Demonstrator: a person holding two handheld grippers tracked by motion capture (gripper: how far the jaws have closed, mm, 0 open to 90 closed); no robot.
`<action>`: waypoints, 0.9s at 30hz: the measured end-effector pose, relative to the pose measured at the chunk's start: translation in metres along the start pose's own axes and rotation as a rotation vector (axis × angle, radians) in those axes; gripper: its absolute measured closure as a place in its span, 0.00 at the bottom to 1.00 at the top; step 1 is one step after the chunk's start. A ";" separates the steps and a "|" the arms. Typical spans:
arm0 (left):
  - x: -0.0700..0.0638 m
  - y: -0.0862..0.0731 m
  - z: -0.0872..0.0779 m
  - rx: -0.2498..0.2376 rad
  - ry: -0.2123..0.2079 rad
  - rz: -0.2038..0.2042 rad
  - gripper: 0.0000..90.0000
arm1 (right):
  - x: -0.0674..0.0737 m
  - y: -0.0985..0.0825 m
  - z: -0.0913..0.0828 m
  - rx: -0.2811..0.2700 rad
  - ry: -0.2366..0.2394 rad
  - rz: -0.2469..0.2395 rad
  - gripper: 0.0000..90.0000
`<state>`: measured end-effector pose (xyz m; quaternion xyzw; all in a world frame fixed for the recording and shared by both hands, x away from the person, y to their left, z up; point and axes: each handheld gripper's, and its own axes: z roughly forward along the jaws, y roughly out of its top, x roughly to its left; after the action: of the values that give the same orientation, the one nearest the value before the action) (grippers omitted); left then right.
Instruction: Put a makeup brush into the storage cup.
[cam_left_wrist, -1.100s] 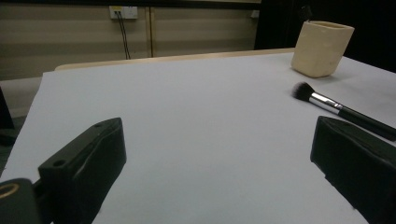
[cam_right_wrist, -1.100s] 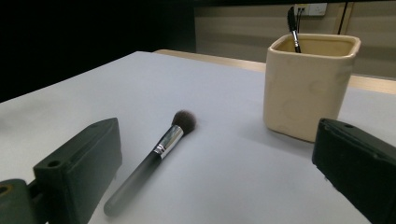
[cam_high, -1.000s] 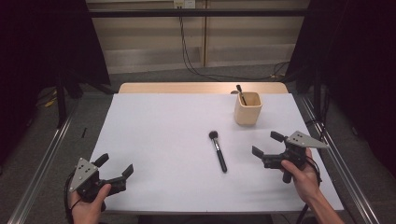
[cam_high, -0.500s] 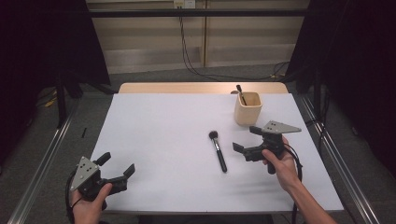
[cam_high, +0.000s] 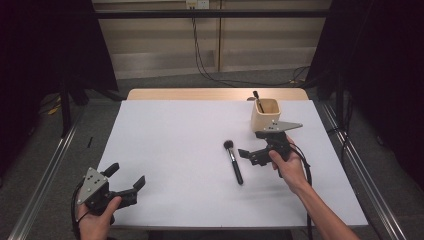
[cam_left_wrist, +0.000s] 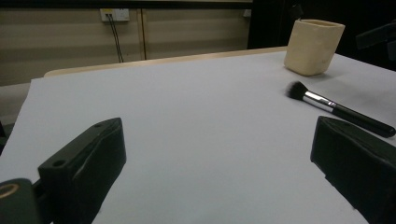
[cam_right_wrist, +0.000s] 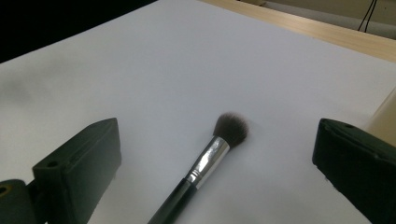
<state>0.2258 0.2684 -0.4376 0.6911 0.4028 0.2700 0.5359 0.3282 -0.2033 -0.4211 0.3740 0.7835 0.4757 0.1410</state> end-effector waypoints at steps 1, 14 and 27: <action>0.000 0.000 0.000 0.002 -0.001 0.002 0.04 | 0.000 0.002 0.002 0.005 0.001 0.005 0.01; -0.001 0.000 -0.001 0.006 -0.008 0.005 0.04 | -0.003 0.012 0.025 0.194 0.020 0.014 0.02; -0.001 0.000 -0.001 0.012 -0.009 0.019 0.04 | -0.004 0.023 0.048 0.414 0.028 -0.006 0.05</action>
<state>0.2249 0.2679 -0.4372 0.6994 0.3955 0.2694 0.5309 0.3690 -0.1693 -0.4261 0.3860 0.8675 0.3094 0.0516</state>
